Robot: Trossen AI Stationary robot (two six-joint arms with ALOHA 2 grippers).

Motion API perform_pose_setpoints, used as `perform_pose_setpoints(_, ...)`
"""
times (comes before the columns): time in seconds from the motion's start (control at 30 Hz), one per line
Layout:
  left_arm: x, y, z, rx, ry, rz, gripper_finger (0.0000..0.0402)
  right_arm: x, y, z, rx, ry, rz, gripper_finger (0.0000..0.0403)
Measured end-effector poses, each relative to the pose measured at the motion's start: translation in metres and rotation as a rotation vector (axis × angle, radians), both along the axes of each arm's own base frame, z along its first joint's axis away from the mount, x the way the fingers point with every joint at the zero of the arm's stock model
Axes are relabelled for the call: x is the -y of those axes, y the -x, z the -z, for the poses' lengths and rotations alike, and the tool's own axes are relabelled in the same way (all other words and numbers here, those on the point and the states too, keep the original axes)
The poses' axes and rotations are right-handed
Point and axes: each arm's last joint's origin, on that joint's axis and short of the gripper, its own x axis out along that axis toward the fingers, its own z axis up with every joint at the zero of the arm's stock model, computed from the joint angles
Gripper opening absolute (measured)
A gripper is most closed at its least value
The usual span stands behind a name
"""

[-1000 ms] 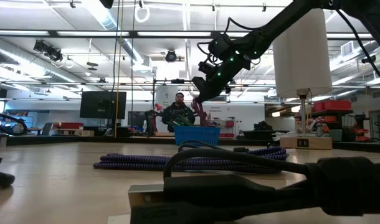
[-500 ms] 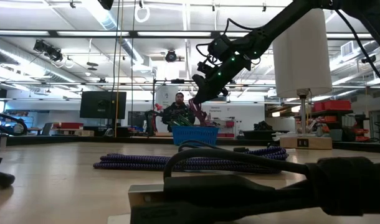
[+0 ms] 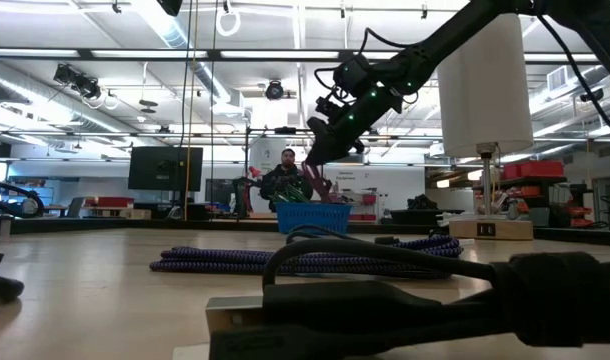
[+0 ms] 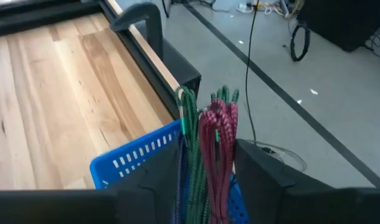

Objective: Pick & Place USB Port
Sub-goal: Put the red charger cable into the blue basket, then put the black charger cable into the orange basket

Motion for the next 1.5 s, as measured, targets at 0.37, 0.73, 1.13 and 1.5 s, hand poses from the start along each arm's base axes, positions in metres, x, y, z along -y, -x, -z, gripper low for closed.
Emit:
perform_pose_setpoints(0.37, 0.0, 0.0, 0.0, 0.0, -0.001, 0.0, 0.008, -0.01, -0.01, -0.005, 0.053, 0.026, -0.049, 0.0153)
perform_pose_setpoints(0.73, 0.0, 0.0, 0.0, 0.002, -0.002, 0.0, 0.008, -0.01, -0.011, -0.006, 0.077, 0.017, -0.038, 0.0154)
perform_pose_setpoints(1.13, 0.0, 0.0, 0.0, 0.002, 0.0, 0.0, 0.008, -0.058, -0.025, 0.008, -0.047, -0.147, -0.232, 0.0154)
perform_pose_setpoints(1.5, 0.013, 0.004, 0.025, -0.274, 0.155, 0.07, 0.008, -0.149, -0.051, 0.003, -0.04, -0.253, -0.58, 0.0154)
